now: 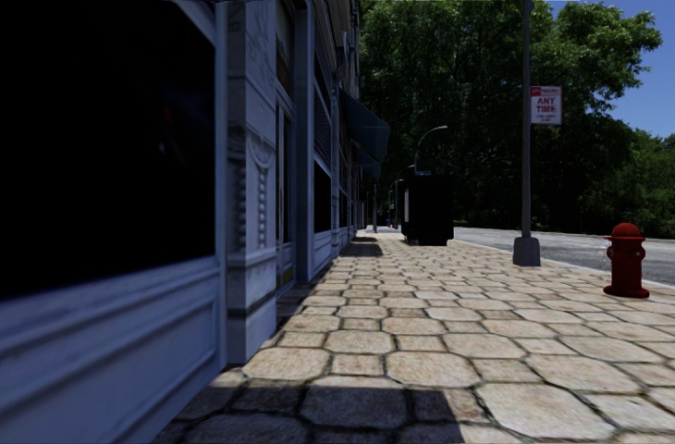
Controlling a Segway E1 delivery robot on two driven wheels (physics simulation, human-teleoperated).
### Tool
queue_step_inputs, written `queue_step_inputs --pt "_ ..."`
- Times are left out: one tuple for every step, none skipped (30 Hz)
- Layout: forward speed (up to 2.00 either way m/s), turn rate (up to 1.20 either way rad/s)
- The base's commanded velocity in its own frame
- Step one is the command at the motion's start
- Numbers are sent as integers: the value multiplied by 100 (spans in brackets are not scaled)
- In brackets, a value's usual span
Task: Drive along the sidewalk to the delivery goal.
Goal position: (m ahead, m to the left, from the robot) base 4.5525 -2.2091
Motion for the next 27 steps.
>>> queue_step_inputs --pt "200 0" --pt "200 0" --pt "200 0" --pt "200 0" --pt "200 0" --pt "200 0" --pt "200 -97" --pt "200 -120" --pt "200 -120" --pt "200 -120" --pt "200 -78" --pt "200 -1" --pt "200 0" --pt "200 0" --pt "200 0" --pt "200 0" --pt "200 0" --pt "200 -2" --pt "200 -2" --pt "200 -78" --pt "200 -120" --pt "200 -120" --pt "200 -120" --pt "200 -120" --pt "200 -120" --pt "200 -44" --pt "200 0"
